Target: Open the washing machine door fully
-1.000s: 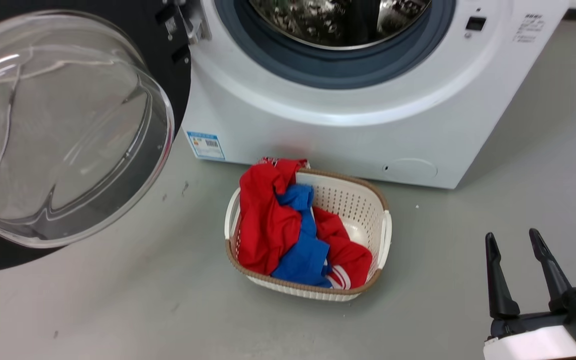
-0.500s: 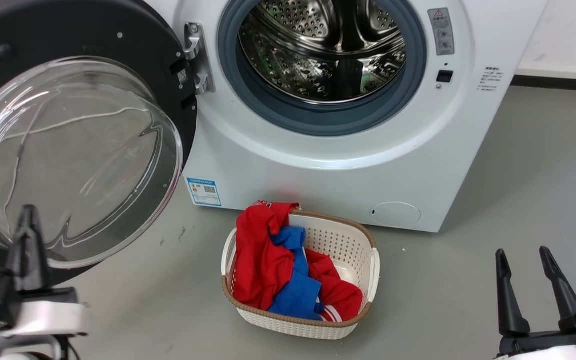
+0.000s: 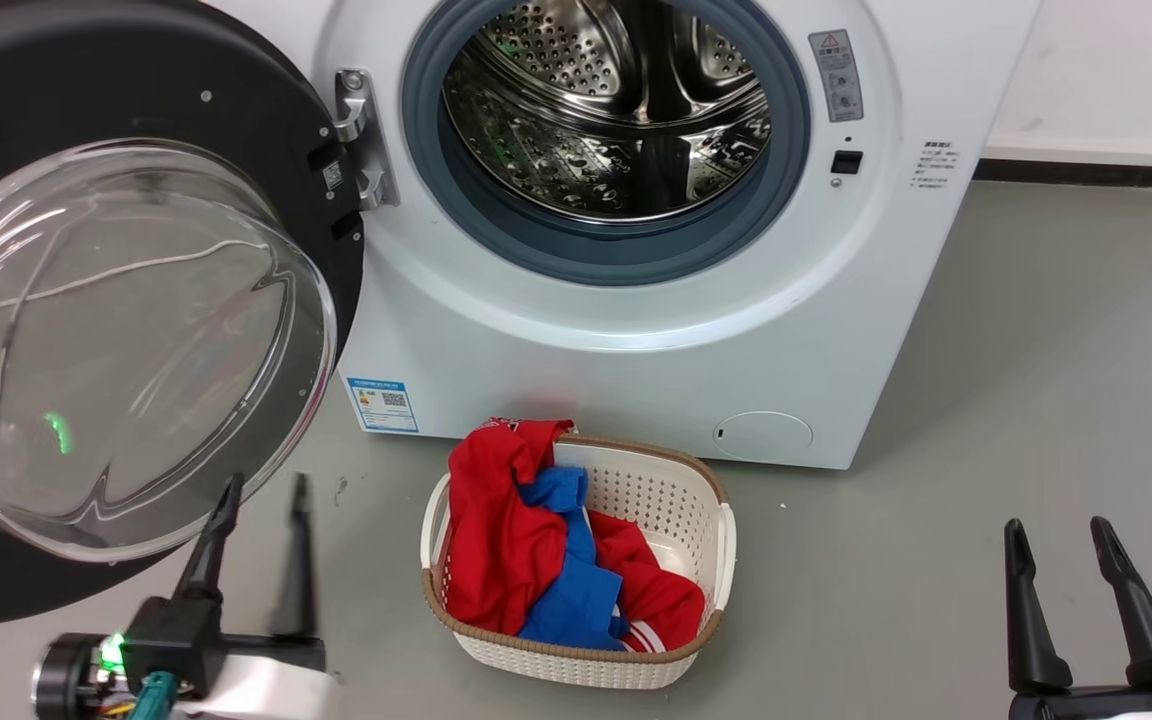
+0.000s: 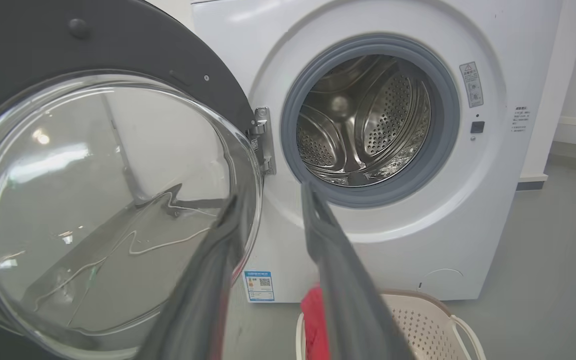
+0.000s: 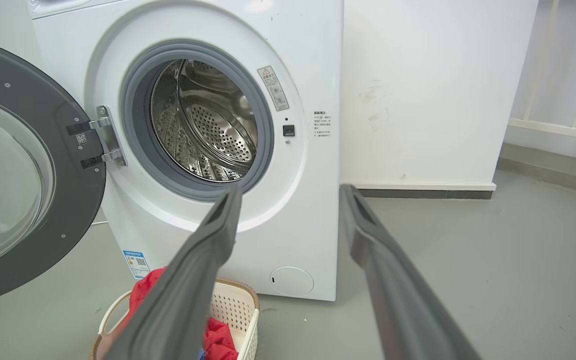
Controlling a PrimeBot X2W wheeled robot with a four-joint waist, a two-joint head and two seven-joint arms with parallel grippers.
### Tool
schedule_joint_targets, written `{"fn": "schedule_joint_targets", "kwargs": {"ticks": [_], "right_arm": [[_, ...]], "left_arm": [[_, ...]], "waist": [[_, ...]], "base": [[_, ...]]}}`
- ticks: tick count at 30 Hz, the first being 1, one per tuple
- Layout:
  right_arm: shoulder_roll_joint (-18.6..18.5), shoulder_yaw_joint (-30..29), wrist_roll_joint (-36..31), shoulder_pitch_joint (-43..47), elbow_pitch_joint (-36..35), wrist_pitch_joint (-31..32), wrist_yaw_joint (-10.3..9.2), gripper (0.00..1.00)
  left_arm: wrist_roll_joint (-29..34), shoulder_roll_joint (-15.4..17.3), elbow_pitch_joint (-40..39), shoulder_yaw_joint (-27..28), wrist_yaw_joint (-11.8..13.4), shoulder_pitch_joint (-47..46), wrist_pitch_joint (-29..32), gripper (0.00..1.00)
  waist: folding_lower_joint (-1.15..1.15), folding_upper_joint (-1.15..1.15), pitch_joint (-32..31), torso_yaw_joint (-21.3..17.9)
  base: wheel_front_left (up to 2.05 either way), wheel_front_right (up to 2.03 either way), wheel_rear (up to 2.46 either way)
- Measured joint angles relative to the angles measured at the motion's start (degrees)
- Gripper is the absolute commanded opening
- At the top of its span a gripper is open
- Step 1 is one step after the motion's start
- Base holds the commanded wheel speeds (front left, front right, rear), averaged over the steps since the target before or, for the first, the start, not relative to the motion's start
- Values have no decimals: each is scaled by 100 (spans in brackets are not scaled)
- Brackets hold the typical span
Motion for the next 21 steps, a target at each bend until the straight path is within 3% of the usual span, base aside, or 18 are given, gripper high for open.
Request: {"fn": "schedule_joint_targets", "kwargs": {"ticks": [11, 21], "right_arm": [[0, 20, 118, 114, 56, 0, 1, 100], [0, 75, 155, 180, 59, 0, 0, 100]], "left_arm": [[-90, -41, 421, -464, 180, 137, 1, 100], [-247, -53, 566, -561, 408, 247, 1, 100]], "waist": [[0, 0, -20, -147], [0, 0, -61, -182]], "base": [[0, 0, 0], [0, 0, 0]]}}
